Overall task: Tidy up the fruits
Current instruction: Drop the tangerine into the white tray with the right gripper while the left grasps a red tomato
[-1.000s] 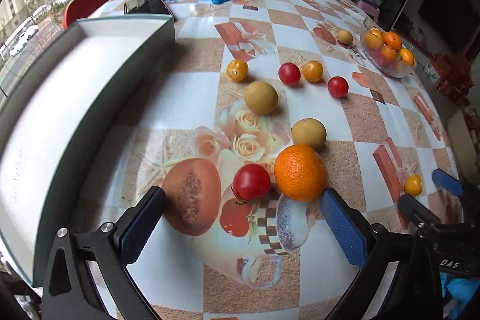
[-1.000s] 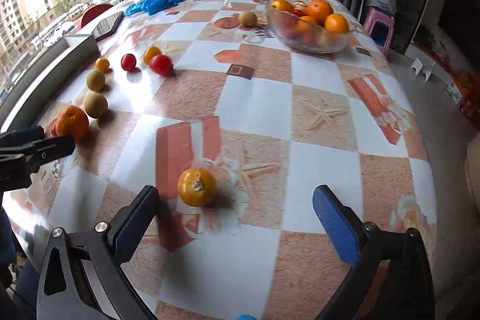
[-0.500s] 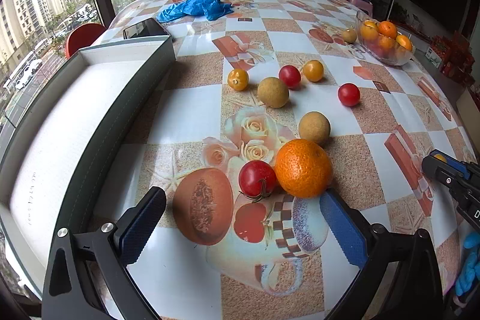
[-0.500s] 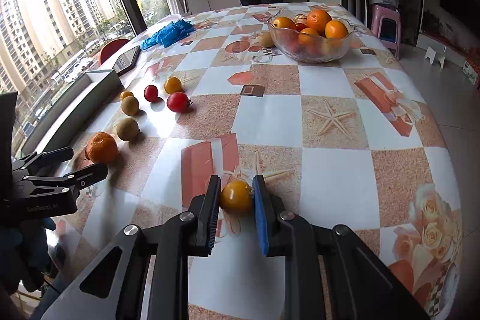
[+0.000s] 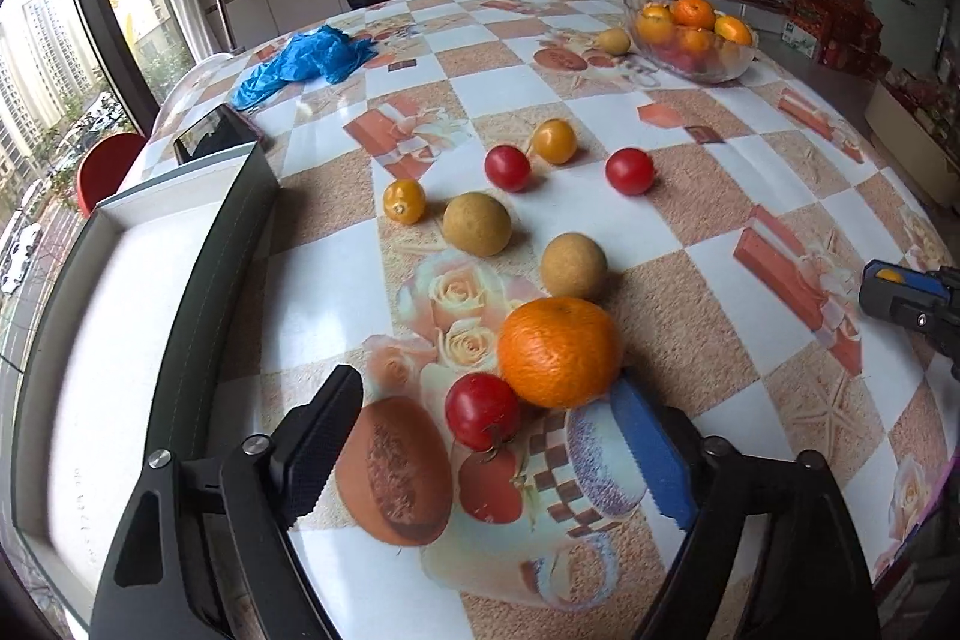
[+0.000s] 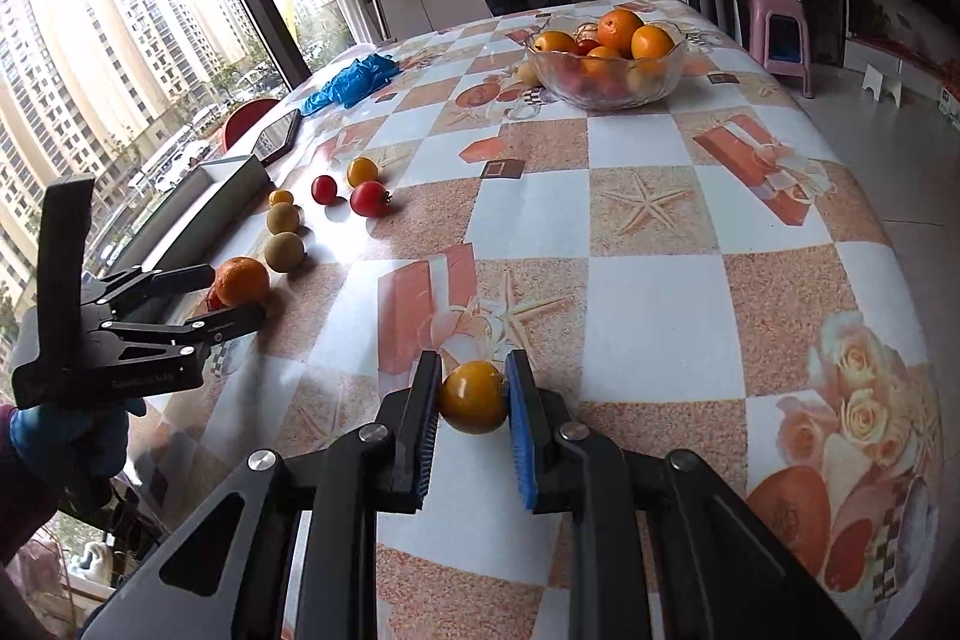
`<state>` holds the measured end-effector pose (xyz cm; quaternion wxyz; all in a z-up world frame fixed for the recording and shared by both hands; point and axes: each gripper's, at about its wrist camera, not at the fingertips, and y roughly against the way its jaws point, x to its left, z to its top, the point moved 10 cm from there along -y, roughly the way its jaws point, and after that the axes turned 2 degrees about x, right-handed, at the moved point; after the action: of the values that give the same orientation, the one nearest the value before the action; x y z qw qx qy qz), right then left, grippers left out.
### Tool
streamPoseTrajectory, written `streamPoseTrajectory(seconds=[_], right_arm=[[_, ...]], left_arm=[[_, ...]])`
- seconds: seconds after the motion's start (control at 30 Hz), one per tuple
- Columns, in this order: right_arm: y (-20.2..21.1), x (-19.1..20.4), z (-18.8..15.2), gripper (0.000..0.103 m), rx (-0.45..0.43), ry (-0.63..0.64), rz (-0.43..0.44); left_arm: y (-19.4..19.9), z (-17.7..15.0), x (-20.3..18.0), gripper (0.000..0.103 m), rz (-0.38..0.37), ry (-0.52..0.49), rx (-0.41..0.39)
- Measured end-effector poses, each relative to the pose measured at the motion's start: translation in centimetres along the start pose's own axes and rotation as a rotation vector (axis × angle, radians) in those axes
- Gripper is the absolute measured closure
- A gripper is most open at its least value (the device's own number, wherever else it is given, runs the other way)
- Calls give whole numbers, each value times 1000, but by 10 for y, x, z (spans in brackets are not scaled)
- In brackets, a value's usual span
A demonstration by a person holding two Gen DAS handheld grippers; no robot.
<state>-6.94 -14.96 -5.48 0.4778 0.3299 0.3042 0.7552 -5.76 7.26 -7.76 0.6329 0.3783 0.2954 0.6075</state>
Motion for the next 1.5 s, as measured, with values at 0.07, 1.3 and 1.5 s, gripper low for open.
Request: streamPoseTrajectory(seconds=[0.07,1.3,1.5], right_arm=[[6,-2,0,79,-3,-8,-6],[-43,341,100,79,184,269,244],[-136,350,58,79,325,230,209]], left_arm=[[-1,3,-4,32,-24,-1,-1],[139,-31,231,82,1,351,-88],[72,-69,245,82,-3,431,35]])
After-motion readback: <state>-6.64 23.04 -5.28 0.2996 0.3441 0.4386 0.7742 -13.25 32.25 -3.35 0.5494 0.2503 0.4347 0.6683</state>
